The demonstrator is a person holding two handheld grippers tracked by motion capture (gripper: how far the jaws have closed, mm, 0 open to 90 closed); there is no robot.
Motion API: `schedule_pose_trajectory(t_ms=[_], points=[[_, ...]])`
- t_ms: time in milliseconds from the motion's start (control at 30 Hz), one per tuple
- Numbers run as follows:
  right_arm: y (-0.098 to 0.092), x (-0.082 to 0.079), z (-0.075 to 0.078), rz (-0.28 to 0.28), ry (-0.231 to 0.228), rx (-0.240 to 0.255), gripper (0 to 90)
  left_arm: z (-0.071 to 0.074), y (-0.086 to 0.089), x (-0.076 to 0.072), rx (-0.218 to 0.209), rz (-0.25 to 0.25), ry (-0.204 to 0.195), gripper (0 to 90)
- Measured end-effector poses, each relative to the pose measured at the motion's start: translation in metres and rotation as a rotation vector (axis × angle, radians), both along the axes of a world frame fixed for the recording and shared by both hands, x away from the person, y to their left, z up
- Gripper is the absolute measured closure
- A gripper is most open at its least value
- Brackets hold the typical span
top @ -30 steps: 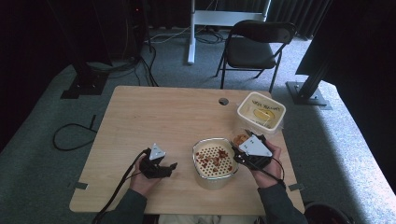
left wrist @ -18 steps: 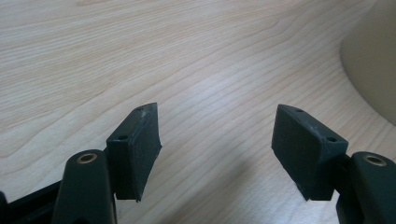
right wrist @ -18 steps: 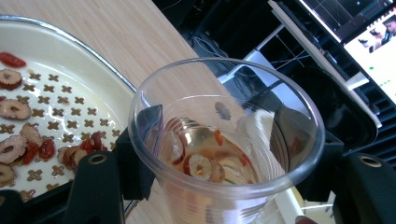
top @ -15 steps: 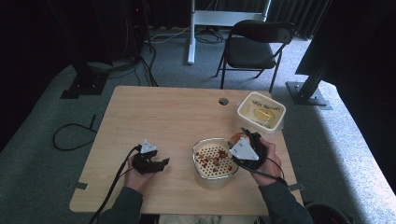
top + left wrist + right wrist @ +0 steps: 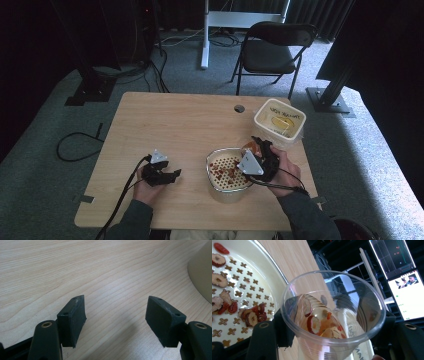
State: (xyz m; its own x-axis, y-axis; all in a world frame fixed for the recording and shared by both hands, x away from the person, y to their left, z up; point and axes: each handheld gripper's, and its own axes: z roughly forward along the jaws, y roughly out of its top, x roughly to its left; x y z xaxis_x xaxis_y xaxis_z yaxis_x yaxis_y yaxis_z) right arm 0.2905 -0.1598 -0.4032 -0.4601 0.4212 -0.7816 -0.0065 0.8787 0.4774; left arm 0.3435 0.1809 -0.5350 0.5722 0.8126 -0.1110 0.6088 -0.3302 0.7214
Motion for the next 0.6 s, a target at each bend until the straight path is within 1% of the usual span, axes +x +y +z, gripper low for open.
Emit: schedule_pose_trajectory(t_ms=[67, 200, 300, 433, 533, 600], points=[[0.0008, 0.0002, -0.0004, 0.004, -0.006, -0.019, 34.9, -0.0002, -0.0001, 0.0002, -0.001, 0.001, 0.001, 33.0], [0.0028, 0.0003, -0.0021, 0.019, -0.024, -0.082, 34.9, -0.0006, -0.0006, 0.0004, 0.000, 0.002, 0.002, 33.0], [0.0037, 0.0002, -0.0023, 0.031, -0.025, -0.095, 34.9, -0.0007, -0.0010, 0.0005, 0.002, 0.000, 0.002, 33.0], [0.0062, -0.0008, -0.0040, 0.035, -0.053, -0.160, 35.0, -0.0008, -0.0018, 0.0001, 0.001, 0.000, 0.004, 33.0], [0.0080, -0.0016, -0.0048, 0.038, -0.059, -0.183, 35.0, -0.0008, -0.0021, 0.0000, 0.001, -0.001, 0.005, 33.0], [0.0089, -0.0016, -0.0055, 0.040, -0.069, -0.208, 35.0, -0.0008, -0.0022, 0.0000, 0.001, -0.002, 0.005, 33.0]])
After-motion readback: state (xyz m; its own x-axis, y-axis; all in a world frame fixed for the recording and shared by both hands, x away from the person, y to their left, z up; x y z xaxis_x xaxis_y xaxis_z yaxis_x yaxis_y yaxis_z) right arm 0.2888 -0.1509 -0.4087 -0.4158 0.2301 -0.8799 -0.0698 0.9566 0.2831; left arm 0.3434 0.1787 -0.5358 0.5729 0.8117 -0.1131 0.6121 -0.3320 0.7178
